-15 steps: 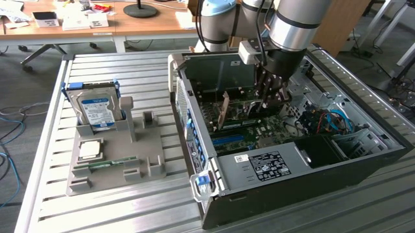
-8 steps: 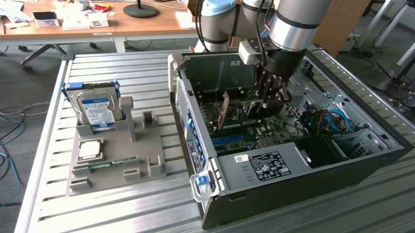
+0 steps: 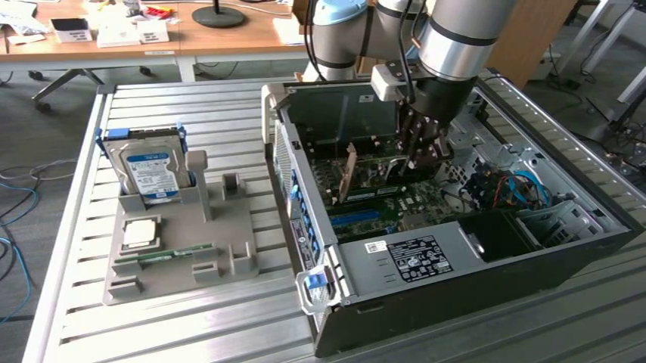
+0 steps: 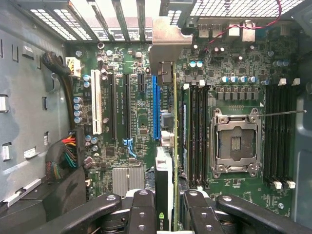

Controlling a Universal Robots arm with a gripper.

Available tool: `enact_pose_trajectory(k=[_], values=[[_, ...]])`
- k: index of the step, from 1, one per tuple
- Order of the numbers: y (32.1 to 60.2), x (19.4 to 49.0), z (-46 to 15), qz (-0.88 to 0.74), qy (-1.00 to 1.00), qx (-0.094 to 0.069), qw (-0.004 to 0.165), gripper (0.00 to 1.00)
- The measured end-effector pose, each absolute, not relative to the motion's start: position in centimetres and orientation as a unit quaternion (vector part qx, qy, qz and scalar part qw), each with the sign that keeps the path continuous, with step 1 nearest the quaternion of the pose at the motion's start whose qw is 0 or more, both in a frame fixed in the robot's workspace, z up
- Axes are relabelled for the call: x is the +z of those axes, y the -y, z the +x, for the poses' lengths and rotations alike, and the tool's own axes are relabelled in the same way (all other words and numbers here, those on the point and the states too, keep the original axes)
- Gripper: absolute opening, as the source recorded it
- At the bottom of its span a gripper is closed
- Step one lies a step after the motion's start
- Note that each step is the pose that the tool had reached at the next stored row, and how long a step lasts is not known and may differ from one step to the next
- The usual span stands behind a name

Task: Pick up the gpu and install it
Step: 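Insert the gpu into the slot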

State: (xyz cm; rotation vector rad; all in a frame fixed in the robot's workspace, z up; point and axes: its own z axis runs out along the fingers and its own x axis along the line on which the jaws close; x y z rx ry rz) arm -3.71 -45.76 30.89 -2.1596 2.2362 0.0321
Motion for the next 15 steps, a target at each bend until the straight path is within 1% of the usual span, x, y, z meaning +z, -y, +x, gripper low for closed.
enact_pose_trajectory(k=[15], values=[[45.76,30.88,-3.89,-0.695,-0.719,0.01,0.016,0.27]])
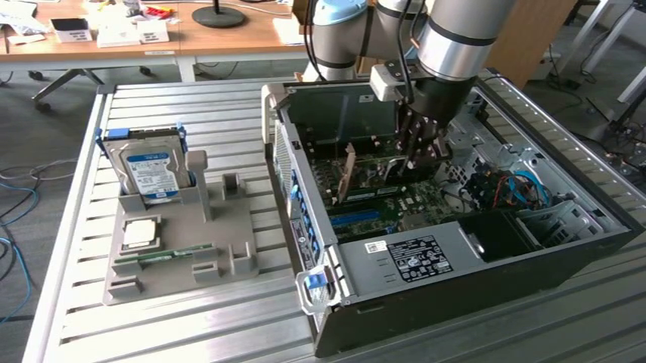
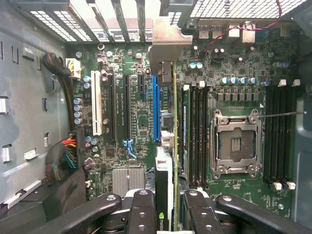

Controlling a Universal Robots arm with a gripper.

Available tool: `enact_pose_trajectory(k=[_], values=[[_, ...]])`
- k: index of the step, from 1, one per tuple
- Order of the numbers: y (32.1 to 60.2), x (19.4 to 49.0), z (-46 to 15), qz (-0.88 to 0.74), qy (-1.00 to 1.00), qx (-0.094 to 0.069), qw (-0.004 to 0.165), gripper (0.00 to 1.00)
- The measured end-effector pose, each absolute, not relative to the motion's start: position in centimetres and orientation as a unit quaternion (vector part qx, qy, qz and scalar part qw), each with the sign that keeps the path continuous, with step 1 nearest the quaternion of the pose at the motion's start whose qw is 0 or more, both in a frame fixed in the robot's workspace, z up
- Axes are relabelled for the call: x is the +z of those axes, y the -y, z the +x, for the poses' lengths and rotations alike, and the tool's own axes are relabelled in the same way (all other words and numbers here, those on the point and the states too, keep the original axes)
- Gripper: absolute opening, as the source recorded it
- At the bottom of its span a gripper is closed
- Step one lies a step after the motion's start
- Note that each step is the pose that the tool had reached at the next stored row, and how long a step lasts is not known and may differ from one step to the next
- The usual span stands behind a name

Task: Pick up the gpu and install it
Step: 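Insert the gpu into the slot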

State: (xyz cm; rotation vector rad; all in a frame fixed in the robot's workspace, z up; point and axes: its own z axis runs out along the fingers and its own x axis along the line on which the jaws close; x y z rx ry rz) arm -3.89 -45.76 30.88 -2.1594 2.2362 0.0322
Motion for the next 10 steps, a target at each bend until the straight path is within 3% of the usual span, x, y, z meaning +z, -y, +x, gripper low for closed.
enact_pose_trajectory(k=[10], values=[[45.76,30.88,-4.04,-0.694,-0.719,0.01,0.016,0.27]])
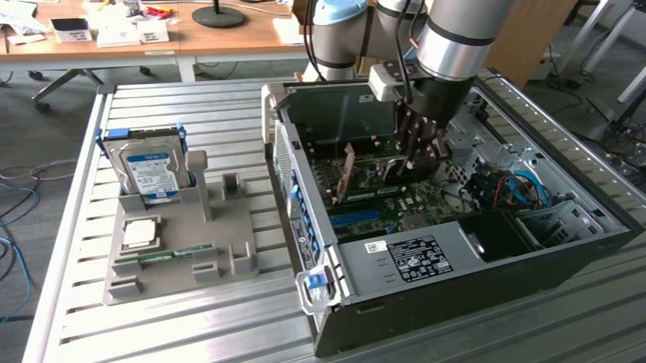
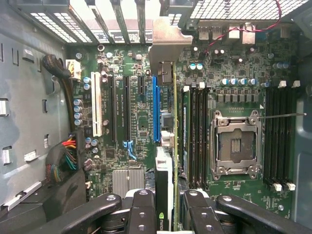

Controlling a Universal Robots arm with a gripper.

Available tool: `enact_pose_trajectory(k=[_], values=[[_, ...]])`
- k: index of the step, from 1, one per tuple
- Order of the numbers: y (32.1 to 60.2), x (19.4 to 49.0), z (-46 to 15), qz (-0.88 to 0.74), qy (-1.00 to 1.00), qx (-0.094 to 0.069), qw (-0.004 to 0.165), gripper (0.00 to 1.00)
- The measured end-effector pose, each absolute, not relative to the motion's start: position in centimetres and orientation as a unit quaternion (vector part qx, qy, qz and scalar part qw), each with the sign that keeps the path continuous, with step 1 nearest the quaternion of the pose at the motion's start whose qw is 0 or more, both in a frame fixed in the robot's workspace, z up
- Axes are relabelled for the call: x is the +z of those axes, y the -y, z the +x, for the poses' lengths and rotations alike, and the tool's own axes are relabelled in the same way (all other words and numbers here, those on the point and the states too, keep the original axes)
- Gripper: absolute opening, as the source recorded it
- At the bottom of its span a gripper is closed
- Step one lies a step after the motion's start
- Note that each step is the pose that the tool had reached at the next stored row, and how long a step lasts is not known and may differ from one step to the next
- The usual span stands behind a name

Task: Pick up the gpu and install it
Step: 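Insert the gpu into the slot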

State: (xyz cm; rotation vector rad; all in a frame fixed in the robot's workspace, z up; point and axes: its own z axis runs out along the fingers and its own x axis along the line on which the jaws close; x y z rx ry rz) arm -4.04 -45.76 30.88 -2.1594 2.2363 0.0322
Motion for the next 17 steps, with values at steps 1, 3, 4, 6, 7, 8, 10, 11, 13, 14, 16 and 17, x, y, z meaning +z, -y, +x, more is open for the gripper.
enact_pose_trajectory(k=[1,3,4,6,7,8,10,11,13,14,16,17], values=[[45.76,30.88,-4.1,-0.694,-0.719,0.01,0.016,0.27],[45.76,30.88,-4.26,-0.695,-0.719,0.01,0.016,0.27],[45.76,30.89,-4.3,-0.695,-0.719,0.01,0.016,0.27],[45.76,30.89,-4.3,-0.695,-0.719,0.01,0.016,0.27],[45.76,30.89,-4.3,-0.695,-0.719,0.01,0.016,0.27],[45.76,30.89,-4.3,-0.695,-0.719,0.01,0.016,0.27],[45.76,30.89,-4.3,-0.695,-0.719,0.01,0.016,0.27],[45.76,30.88,-4.31,-0.695,-0.719,0.01,0.016,0.27],[45.76,30.89,-4.38,-0.694,-0.719,0.01,0.016,0.27],[45.76,30.88,-4.43,-0.695,-0.719,0.01,0.016,0.27],[45.76,30.88,-4.43,-0.695,-0.719,0.01,0.016,0.27],[45.76,30.88,-4.44,-0.695,-0.719,0.01,0.016,0.27]])
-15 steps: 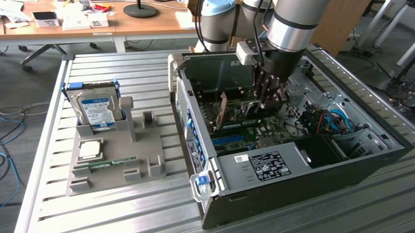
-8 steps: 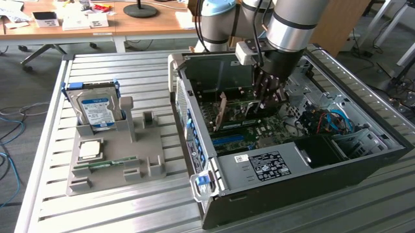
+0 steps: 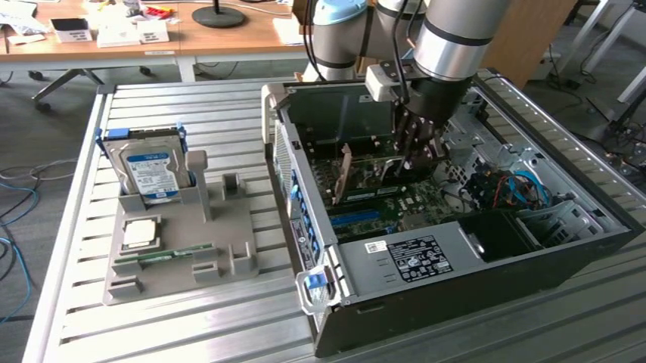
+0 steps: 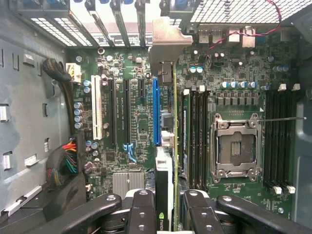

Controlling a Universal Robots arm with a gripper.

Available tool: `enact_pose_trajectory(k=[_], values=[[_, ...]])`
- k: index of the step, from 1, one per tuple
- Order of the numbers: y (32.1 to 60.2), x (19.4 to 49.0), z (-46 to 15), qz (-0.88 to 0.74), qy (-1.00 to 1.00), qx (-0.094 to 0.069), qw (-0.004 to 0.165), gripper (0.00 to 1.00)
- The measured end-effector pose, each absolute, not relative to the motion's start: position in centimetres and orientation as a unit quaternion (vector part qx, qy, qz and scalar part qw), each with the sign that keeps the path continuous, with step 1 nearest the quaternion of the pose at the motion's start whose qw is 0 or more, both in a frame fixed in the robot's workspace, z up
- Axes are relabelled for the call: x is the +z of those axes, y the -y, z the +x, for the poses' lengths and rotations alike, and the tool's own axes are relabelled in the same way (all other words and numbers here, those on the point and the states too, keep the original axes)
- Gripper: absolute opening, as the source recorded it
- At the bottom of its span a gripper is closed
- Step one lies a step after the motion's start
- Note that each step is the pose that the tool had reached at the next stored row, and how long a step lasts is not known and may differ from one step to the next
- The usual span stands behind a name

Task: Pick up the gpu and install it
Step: 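Insert the gpu into the slot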

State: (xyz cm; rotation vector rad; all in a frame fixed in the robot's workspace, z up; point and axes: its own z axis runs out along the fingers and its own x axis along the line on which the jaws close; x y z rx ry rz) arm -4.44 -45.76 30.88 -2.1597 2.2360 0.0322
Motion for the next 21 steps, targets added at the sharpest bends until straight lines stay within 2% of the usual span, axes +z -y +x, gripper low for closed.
enact_pose_trajectory(k=[21], values=[[45.76,30.35,-4.72,-0.695,-0.719,0.01,0.016,0.27]])
